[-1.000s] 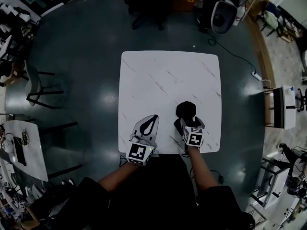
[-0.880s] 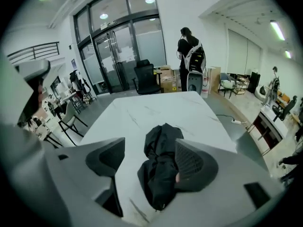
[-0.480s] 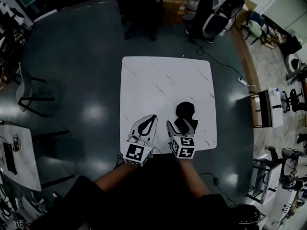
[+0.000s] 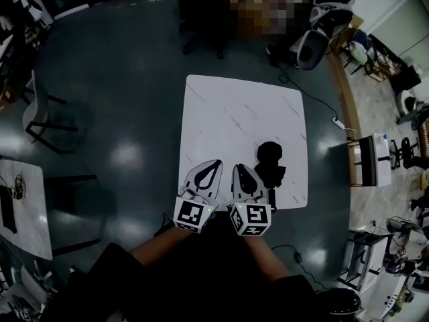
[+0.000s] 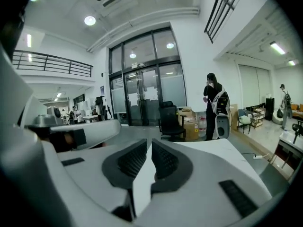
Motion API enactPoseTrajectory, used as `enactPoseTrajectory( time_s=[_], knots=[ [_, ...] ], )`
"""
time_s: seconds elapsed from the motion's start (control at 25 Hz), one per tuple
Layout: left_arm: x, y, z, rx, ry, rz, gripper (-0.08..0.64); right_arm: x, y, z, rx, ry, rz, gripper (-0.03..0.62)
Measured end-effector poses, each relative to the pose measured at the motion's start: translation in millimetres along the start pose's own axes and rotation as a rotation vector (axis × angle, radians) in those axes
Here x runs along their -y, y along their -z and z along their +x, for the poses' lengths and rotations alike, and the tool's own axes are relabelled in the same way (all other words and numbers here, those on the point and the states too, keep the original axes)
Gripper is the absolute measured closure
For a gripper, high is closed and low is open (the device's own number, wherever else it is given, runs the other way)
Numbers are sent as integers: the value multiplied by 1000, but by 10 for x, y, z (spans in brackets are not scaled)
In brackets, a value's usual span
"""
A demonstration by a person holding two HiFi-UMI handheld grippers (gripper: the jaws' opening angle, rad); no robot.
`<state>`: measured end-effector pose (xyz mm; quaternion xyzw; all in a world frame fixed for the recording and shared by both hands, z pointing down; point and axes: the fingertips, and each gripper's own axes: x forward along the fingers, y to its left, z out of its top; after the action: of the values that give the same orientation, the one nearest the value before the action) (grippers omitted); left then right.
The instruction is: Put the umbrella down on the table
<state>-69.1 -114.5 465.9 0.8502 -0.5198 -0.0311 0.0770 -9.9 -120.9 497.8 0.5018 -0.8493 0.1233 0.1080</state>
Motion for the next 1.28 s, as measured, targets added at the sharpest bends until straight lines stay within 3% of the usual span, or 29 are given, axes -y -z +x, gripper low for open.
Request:
enactPoseTrajectory(
  time_s=[0.36,0.76,1.08,1.28],
  knots=[
    [-286,-86,-340,14,-53,50,553,-559,-321,-14,144,-76,-46,575],
    [-356,-239,-402,33,-70,88,553,-718,-402,5,153,-71,-102,575],
    [-253,-135,-357,27,-23,73,552,-669,-274,-18,132,-33,-104,575],
    [-220,-121,-319,10,-2,114,553,-638,-253,-52,131,-23,-102,575]
  ],
)
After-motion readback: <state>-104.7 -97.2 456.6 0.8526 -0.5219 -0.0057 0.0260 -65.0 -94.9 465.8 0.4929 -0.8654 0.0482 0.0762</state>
